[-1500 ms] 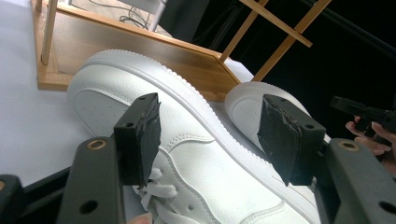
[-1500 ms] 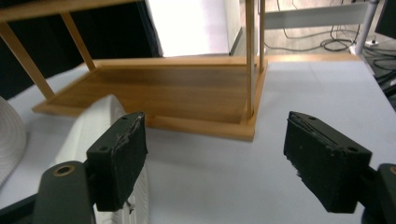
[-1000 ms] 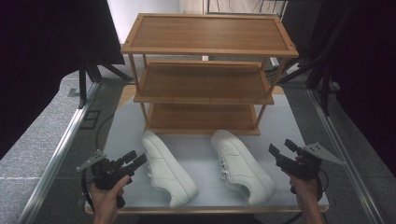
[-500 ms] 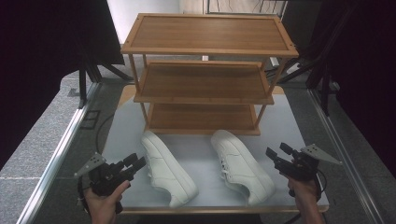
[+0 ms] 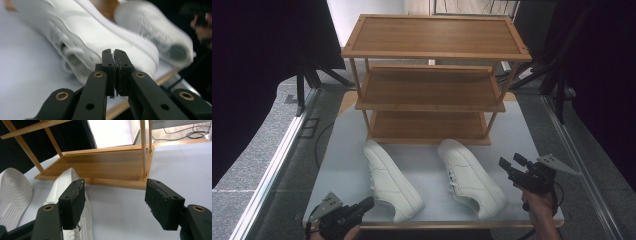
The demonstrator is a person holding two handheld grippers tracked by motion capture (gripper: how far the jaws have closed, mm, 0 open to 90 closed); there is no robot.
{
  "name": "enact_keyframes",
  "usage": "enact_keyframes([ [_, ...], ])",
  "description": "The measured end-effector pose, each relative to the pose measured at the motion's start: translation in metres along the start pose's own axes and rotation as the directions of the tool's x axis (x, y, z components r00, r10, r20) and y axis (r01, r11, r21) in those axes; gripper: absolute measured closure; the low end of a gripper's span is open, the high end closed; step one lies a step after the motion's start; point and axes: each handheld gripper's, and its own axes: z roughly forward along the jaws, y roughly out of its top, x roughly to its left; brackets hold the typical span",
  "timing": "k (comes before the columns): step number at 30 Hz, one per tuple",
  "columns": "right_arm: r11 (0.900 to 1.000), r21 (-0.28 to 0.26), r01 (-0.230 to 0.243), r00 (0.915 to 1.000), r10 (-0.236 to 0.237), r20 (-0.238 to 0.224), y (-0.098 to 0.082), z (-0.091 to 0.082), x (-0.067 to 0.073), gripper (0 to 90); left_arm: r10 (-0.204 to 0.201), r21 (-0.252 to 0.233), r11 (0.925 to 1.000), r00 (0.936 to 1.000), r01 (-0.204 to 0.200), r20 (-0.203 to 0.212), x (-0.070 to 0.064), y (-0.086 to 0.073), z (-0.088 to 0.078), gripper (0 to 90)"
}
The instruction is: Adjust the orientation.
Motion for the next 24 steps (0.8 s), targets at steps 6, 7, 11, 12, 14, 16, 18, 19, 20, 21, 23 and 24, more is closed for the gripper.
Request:
enact_keyframes([
  [6, 1.000, 0.007, 0.000, 1.0000, 0.000, 0.010, -0.003, -0.002, 0.001, 33.8, -0.014, 0.052, 0.9985, 0.9998, 0.013, 0.010, -0.001, -0.006, 0.021, 87.5],
  [7, 1.000, 0.008, -0.007, 0.9998, 0.007, 0.019, -0.004, -0.003, -0.001, 33.8, -0.007, 0.061, 0.9981, 0.9999, 0.006, 0.014, -0.002, -0.004, 0.027, 87.3],
  [11, 1.000, 0.000, -0.031, 0.9989, 0.031, 0.035, -0.006, -0.006, -0.006, 34.0, -0.014, 0.053, 0.9986, 0.9987, 0.011, 0.050, -0.004, 0.003, 0.035, 87.5],
  [12, 1.000, 0.000, -0.031, 0.9989, 0.031, 0.035, -0.006, -0.006, -0.006, 34.0, -0.014, 0.053, 0.9986, 0.9987, 0.011, 0.050, -0.004, 0.003, 0.035, 87.5],
  [14, 0.999, -0.001, -0.048, 0.9982, 0.048, 0.036, -0.006, -0.009, -0.008, 34.0, -0.004, 0.053, 0.9986, 0.9987, 0.002, 0.051, -0.006, 0.005, 0.037, 87.4],
  [16, 0.999, -0.002, -0.050, 0.9980, 0.050, 0.038, -0.006, -0.009, -0.009, 34.0, -0.007, 0.058, 0.9983, 0.9984, 0.004, 0.056, -0.006, 0.009, 0.039, 87.4],
  [18, 0.998, -0.004, -0.060, 0.9973, 0.060, 0.042, -0.006, -0.007, -0.010, 34.0, -0.009, 0.059, 0.9983, 0.9982, 0.005, 0.060, -0.007, 0.011, 0.040, 87.4],
  [19, 0.998, 0.001, -0.062, 0.9971, 0.062, 0.043, -0.005, -0.005, -0.010, 33.9, -0.005, 0.055, 0.9985, 0.9982, 0.002, 0.060, -0.008, 0.013, 0.042, 87.4],
  [20, 0.998, 0.004, -0.062, 0.9972, 0.061, 0.043, -0.005, -0.004, -0.010, 33.9, -0.005, 0.052, 0.9986, 0.9981, 0.002, 0.061, -0.009, 0.014, 0.043, 87.4],
  [21, 0.998, 0.004, -0.066, 0.9970, 0.065, 0.042, -0.006, -0.002, -0.009, 33.9, -0.002, 0.049, 0.9988, 0.9980, -0.001, 0.063, -0.010, 0.017, 0.044, 87.3],
  [23, 0.998, 0.010, -0.063, 0.9973, 0.063, 0.037, -0.006, -0.001, -0.008, 33.9, 0.002, 0.045, 0.9990, 0.9978, -0.005, 0.067, -0.012, 0.020, 0.046, 87.2],
  [24, 0.998, 0.011, -0.060, 0.9975, 0.060, 0.038, -0.006, 0.000, -0.008, 33.9, 0.005, 0.044, 0.9990, 0.9973, -0.009, 0.074, -0.012, 0.023, 0.049, 87.2],
])
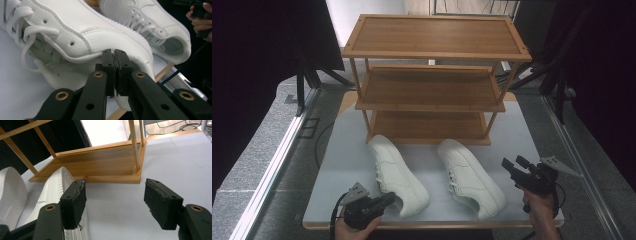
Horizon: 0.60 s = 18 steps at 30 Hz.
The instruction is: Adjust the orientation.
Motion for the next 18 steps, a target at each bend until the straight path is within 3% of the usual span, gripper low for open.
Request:
enact_keyframes([
  [3, 1.000, 0.002, -0.008, 0.9999, 0.008, 0.006, 0.000, 0.000, -0.001, 34.0, 0.012, 0.010, 0.9999, 0.9997, -0.013, 0.021, -0.002, 0.009, 0.008, 87.2],
  [6, 1.000, 0.000, -0.017, 0.9997, 0.017, 0.015, 0.000, -0.001, -0.003, 34.0, 0.039, 0.075, 0.9965, 0.9992, -0.039, -0.007, -0.004, 0.016, 0.027, 83.6],
  [8, 1.000, 0.000, -0.019, 0.9996, 0.019, 0.020, -0.001, -0.001, -0.004, 33.9, -0.029, 0.069, 0.9973, 0.9975, 0.024, 0.064, 0.000, 0.020, 0.046, 83.0],
  [9, 1.000, 0.000, -0.019, 0.9996, 0.019, 0.020, -0.001, -0.001, -0.004, 33.9, -0.029, 0.069, 0.9973, 0.9975, 0.024, 0.064, 0.000, 0.020, 0.046, 83.2],
  [10, 1.000, 0.001, -0.021, 0.9995, 0.021, 0.023, -0.001, -0.001, -0.004, 33.9, -0.064, 0.044, 0.9972, 0.9921, 0.060, 0.108, 0.001, 0.024, 0.052, 83.2],
  [11, 1.000, 0.002, -0.024, 0.9994, 0.024, 0.026, -0.001, 0.000, -0.005, 33.9, -0.068, 0.036, 0.9973, 0.9899, 0.064, 0.125, -0.003, 0.031, 0.059, 83.0],
  [13, 1.000, 0.004, -0.027, 0.9992, 0.027, 0.031, -0.003, -0.001, -0.006, 33.9, -0.012, 0.059, 0.9982, 0.9949, 0.006, 0.100, -0.012, 0.041, 0.068, 81.7],
  [15, 0.999, 0.005, -0.038, 0.9983, 0.038, 0.044, -0.005, -0.003, -0.010, 34.1, 0.033, 0.067, 0.9969, 0.9924, -0.042, 0.118, -0.027, 0.054, 0.077, 79.9],
  [18, 0.999, 0.003, -0.049, 0.9975, 0.049, 0.051, -0.005, -0.005, -0.013, 34.2, 0.060, 0.065, 0.9956, 0.9919, -0.067, 0.112, -0.034, 0.060, 0.080, 79.6],
])
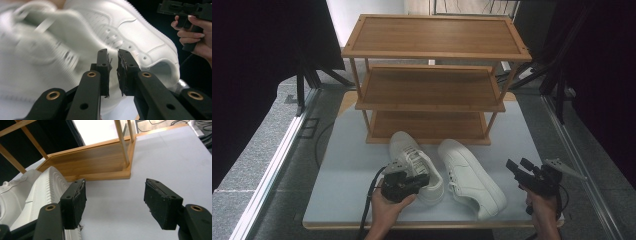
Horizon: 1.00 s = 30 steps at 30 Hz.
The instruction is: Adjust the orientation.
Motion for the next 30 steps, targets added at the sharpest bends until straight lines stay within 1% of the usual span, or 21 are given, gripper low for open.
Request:
enact_keyframes([
  [2, 1.000, -0.003, -0.006, 1.0000, 0.006, 0.003, 0.000, -0.001, -0.001, 34.2, 0.015, 0.003, 0.9999, 0.9998, -0.015, -0.011, -0.003, 0.005, 0.004, 79.5],
  [3, 1.000, -0.004, -0.008, 1.0000, 0.008, 0.003, 0.000, -0.002, -0.001, 34.1, 0.029, 0.014, 0.9995, 0.9992, -0.028, -0.029, -0.003, 0.007, 0.008, 79.5],
  [4, 1.000, -0.005, -0.004, 1.0000, 0.004, 0.004, 0.001, -0.003, 0.000, 34.1, 0.038, 0.063, 0.9975, 0.9968, -0.034, -0.070, 0.000, 0.006, 0.018, 79.9],
  [5, 1.000, -0.006, -0.002, 1.0000, 0.002, 0.003, 0.001, -0.003, 0.001, 34.1, 0.038, 0.063, 0.9975, 0.9968, -0.034, -0.070, 0.000, 0.006, 0.018, 80.8],
  [7, 1.000, -0.004, 0.001, 1.0000, -0.001, 0.003, 0.001, -0.003, 0.001, 34.1, 0.036, 0.122, 0.9922, 0.9948, -0.025, -0.095, 0.004, 0.002, 0.027, 81.3],
  [8, 1.000, 0.000, 0.006, 1.0000, -0.006, 0.004, 0.001, -0.003, 0.002, 34.1, 0.033, 0.152, 0.9882, 0.9939, -0.017, -0.105, 0.007, -0.003, 0.032, 85.1],
  [9, 1.000, 0.003, 0.008, 1.0000, -0.008, 0.005, 0.001, -0.002, 0.002, 34.1, 0.025, 0.131, 0.9913, 0.9946, -0.012, -0.100, 0.011, -0.009, 0.033, 87.3],
  [10, 1.000, 0.003, 0.008, 1.0000, -0.008, 0.005, 0.001, -0.002, 0.002, 34.1, 0.025, 0.131, 0.9913, 0.9946, -0.012, -0.100, 0.011, -0.009, 0.033, 88.0],
  [12, 1.000, 0.008, 0.012, 0.9999, -0.012, 0.012, 0.000, -0.001, 0.003, 34.1, 0.034, 0.138, 0.9902, 0.9934, -0.019, -0.109, 0.010, -0.009, 0.030, 87.9],
  [13, 1.000, 0.018, 0.019, 0.9994, -0.019, 0.028, -0.001, 0.000, 0.003, 34.1, 0.055, 0.150, 0.9880, 0.9909, -0.036, -0.123, 0.009, -0.009, 0.029, 88.8],
  [16, 1.000, 0.020, 0.020, 0.9994, -0.020, 0.028, -0.001, 0.000, 0.004, 34.1, 0.051, 0.144, 0.9891, 0.9912, -0.033, -0.122, 0.010, -0.010, 0.026, 90.0],
  [17, 1.000, 0.021, 0.022, 0.9994, -0.022, 0.027, -0.001, -0.001, 0.005, 34.1, 0.041, 0.142, 0.9895, 0.9924, -0.024, -0.116, 0.013, -0.011, 0.022, 90.0],
  [18, 1.000, 0.021, 0.022, 0.9994, -0.022, 0.027, -0.001, -0.001, 0.005, 34.1, 0.041, 0.142, 0.9895, 0.9924, -0.024, -0.116, 0.013, -0.011, 0.022, 90.0],
  [19, 1.000, 0.018, 0.021, 0.9994, -0.021, 0.026, -0.001, -0.002, 0.006, 34.2, 0.028, 0.143, 0.9896, 0.9944, -0.014, -0.101, 0.016, -0.012, 0.017, 90.0],
  [20, 1.000, 0.018, 0.021, 0.9994, -0.021, 0.026, -0.001, -0.002, 0.006, 34.2, 0.028, 0.143, 0.9896, 0.9944, -0.014, -0.101, 0.016, -0.012, 0.017, 90.0],
  [25, 1.000, 0.021, 0.020, 0.9995, -0.020, 0.024, -0.002, -0.003, 0.007, 34.2, 0.054, 0.169, 0.9850, 0.9897, -0.031, -0.132, 0.017, -0.014, 0.009, 90.0],
  [26, 1.000, 0.021, 0.020, 0.9995, -0.020, 0.024, -0.002, -0.003, 0.007, 34.2, 0.054, 0.169, 0.9850, 0.9897, -0.031, -0.132, 0.017, -0.014, 0.009, 90.0],
  [27, 1.000, 0.020, 0.021, 0.9995, -0.022, 0.022, -0.002, -0.003, 0.006, 34.2, 0.070, 0.185, 0.9819, 0.9865, -0.042, -0.148, 0.016, -0.014, 0.007, 90.0],
  [28, 1.000, 0.019, 0.018, 0.9996, -0.018, 0.022, -0.001, -0.004, 0.006, 34.2, 0.080, 0.191, 0.9804, 0.9835, -0.049, -0.162, 0.017, -0.015, 0.004, 90.0],
  [29, 1.000, 0.015, 0.014, 0.9996, -0.014, 0.025, -0.001, -0.005, 0.005, 34.3, 0.082, 0.196, 0.9794, 0.9825, -0.048, -0.167, 0.018, -0.016, 0.000, 90.0],
  [30, 1.000, 0.010, 0.006, 0.9995, -0.007, 0.030, 0.000, -0.008, 0.001, 34.4, 0.071, 0.198, 0.9795, 0.9836, -0.038, -0.166, 0.023, -0.019, -0.009, 90.0],
])
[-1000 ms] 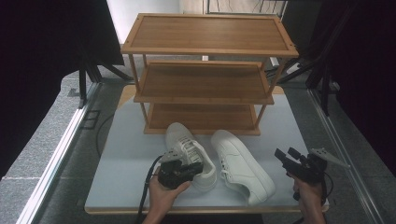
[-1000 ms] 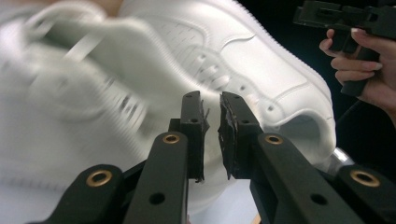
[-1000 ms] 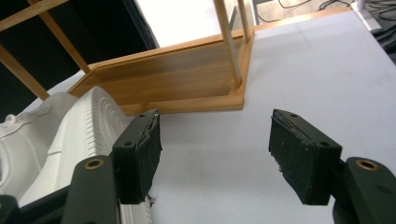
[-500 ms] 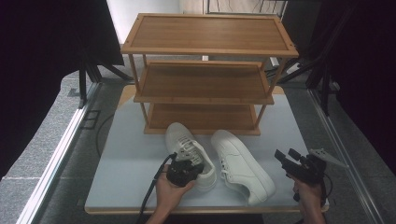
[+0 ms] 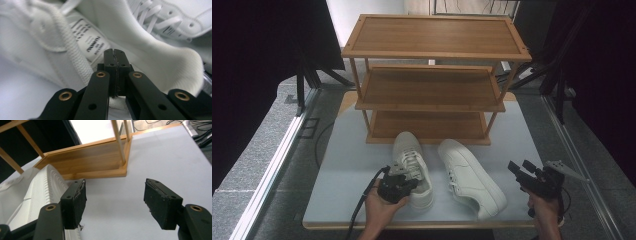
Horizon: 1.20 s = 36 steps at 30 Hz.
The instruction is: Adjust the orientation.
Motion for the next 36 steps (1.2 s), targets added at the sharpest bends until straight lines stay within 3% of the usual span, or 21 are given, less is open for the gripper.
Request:
enact_keyframes([
  [4, 1.000, -0.009, -0.024, 0.9997, 0.024, 0.007, 0.001, -0.003, -0.006, 34.4, -0.017, 0.002, 0.9999, 0.9995, 0.017, -0.028, 0.012, -0.009, -0.014, 90.0],
  [5, 0.999, -0.017, -0.047, 0.9989, 0.048, 0.006, 0.002, -0.006, -0.011, 34.5, -0.040, -0.002, 0.9992, 0.9979, 0.040, -0.050, 0.025, -0.015, -0.025, 90.0],
  [6, 0.998, -0.025, -0.055, 0.9984, 0.055, 0.006, 0.003, -0.008, -0.013, 34.6, -0.040, -0.002, 0.9992, 0.9979, 0.040, -0.050, 0.025, -0.015, -0.025, 90.0],
  [8, 0.997, -0.036, -0.061, 0.9981, 0.062, 0.006, 0.005, -0.012, -0.015, 34.8, -0.094, -0.011, 0.9955, 0.9955, 0.094, 0.001, 0.043, -0.021, -0.036, 90.0],
  [10, 0.997, -0.043, -0.067, 0.9978, 0.067, 0.005, 0.006, -0.014, -0.016, 35.0, -0.103, -0.013, 0.9946, 0.9945, 0.103, 0.022, 0.046, -0.021, -0.038, 90.0],
  [12, 0.997, -0.049, -0.062, 0.9981, 0.062, -0.003, 0.007, -0.015, -0.015, 35.6, -0.099, -0.011, 0.9950, 0.9945, 0.099, 0.035, 0.045, -0.019, -0.038, 88.0],
  [13, 0.998, -0.047, -0.048, 0.9988, 0.047, -0.015, 0.007, -0.013, -0.012, 35.9, -0.084, -0.009, 0.9964, 0.9960, 0.084, 0.032, 0.043, -0.017, -0.038, 85.2],
  [14, 0.998, -0.044, -0.039, 0.9990, 0.037, -0.026, 0.007, -0.012, -0.010, 36.2, -0.044, -0.020, 0.9987, 0.9964, 0.046, 0.072, 0.035, -0.013, -0.039, 80.3],
  [15, 0.999, -0.040, -0.029, 0.9989, 0.027, -0.037, 0.006, -0.011, -0.008, 36.2, -0.012, -0.060, 0.9981, 0.9968, 0.017, 0.079, 0.028, -0.011, -0.042, 73.6],
  [16, 0.999, -0.040, -0.029, 0.9989, 0.027, -0.037, 0.006, -0.011, -0.008, 36.2, -0.012, -0.060, 0.9981, 0.9968, 0.017, 0.079, 0.028, -0.011, -0.042, 70.4],
  [18, 0.999, -0.037, -0.006, 0.9982, 0.004, -0.060, 0.007, -0.009, -0.004, 36.2, 0.053, -0.119, 0.9921, 0.9930, -0.040, 0.106, 0.014, -0.005, -0.046, 67.6],
  [19, 0.999, -0.034, 0.008, 0.9964, -0.011, -0.084, 0.006, -0.007, 0.001, 36.4, 0.093, -0.169, 0.9828, 0.9897, -0.074, 0.109, 0.007, 0.001, -0.048, 61.8],
  [21, 0.999, -0.030, 0.012, 0.9955, -0.015, -0.093, 0.006, -0.006, 0.003, 36.5, 0.104, -0.192, 0.9779, 0.9893, -0.083, 0.102, 0.005, 0.003, -0.048, 58.7],
  [22, 0.999, -0.022, 0.040, 0.9927, -0.042, -0.113, 0.003, -0.004, 0.009, 36.5, 0.098, -0.245, 0.9666, 0.9921, -0.076, 0.078, 0.006, 0.004, -0.050, 52.1],
  [26, 0.997, -0.012, 0.078, 0.9894, -0.078, -0.122, 0.001, 0.001, 0.016, 37.1, 0.054, -0.269, 0.9624, 0.9970, -0.037, 0.055, 0.018, 0.001, -0.054, 46.4],
  [27, 0.996, -0.010, 0.085, 0.9883, -0.085, -0.126, 0.001, 0.002, 0.018, 37.6, 0.018, -0.299, 0.9541, 0.9986, -0.002, 0.050, 0.024, -0.002, -0.058, 45.7],
  [28, 0.994, -0.014, 0.105, 0.9834, -0.106, -0.147, 0.002, 0.005, 0.025, 40.3, -0.033, -0.332, 0.9417, 0.9976, 0.052, 0.060, 0.030, -0.008, -0.062, 43.8],
  [29, 0.993, -0.015, 0.114, 0.9805, -0.115, -0.159, 0.003, 0.005, 0.028, 41.2, -0.048, -0.340, 0.9381, 0.9971, 0.065, 0.060, 0.033, -0.011, -0.063, 43.5],
  [30, 0.993, -0.015, 0.114, 0.9805, -0.115, -0.159, 0.003, 0.005, 0.028, 41.2, -0.048, -0.340, 0.9381, 0.9971, 0.065, 0.060, 0.033, -0.011, -0.063, 43.2],
  [33, 0.988, -0.013, 0.155, 0.9633, -0.154, -0.220, 0.004, 0.005, 0.043, 43.4, -0.078, -0.344, 0.9346, 0.9957, 0.090, 0.051, 0.038, -0.016, -0.062, 42.4],
  [36, 0.971, 0.009, 0.239, 0.9363, -0.228, -0.268, 0.002, 0.003, 0.058, 44.2, -0.086, -0.349, 0.9313, 0.9942, 0.103, 0.064, 0.038, -0.014, -0.063, 41.1],
])
